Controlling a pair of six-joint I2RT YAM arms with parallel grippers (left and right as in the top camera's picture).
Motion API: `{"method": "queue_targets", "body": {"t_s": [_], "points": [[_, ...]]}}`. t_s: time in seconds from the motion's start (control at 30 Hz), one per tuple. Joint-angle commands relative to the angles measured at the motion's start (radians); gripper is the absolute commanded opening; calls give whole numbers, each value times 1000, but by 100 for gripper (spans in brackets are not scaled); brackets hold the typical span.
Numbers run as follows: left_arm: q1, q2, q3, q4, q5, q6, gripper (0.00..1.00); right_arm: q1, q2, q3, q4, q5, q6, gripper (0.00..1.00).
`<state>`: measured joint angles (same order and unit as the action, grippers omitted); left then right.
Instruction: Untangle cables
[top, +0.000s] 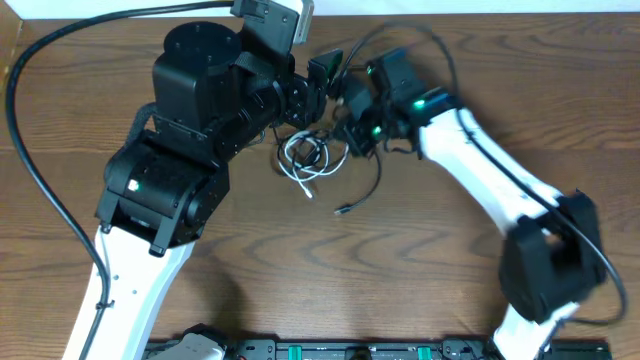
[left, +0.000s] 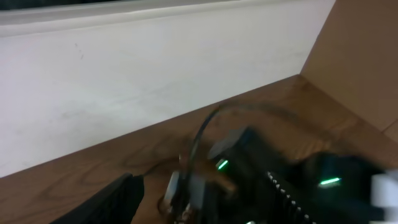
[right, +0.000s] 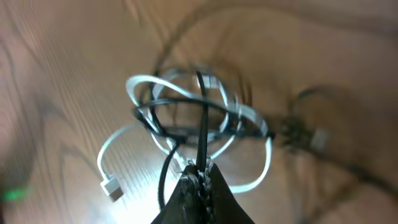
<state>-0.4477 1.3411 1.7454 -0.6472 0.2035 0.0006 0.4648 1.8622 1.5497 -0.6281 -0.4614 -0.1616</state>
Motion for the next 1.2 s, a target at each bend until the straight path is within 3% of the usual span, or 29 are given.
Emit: {"method": "queue_targets", "body": {"t_s": [0.0,0.4,0.6,0.83,0.87,0.93,1.17], "points": [[4,24,19,5,-10,2,63,-32,-140,76,-33,59,19,1],[4,144,19,26,51,-53,63,-43,-433,93,-2,230,86,1],[4,219,19,20,102,-83,63,-65,-479,100,11,246,87,1],[4,228,19,23,99,-29,63,-89,-484,124,12,246,87,1],[4,228,19,22,99,-17,62,-93,-484,133,12,246,87,1],[4,228,19,20,100,-8,49,-98,-484,147,11,245,95,1],[4,231,19,3,103,-8,49,-98,-484,212,12,241,117,1]]}}
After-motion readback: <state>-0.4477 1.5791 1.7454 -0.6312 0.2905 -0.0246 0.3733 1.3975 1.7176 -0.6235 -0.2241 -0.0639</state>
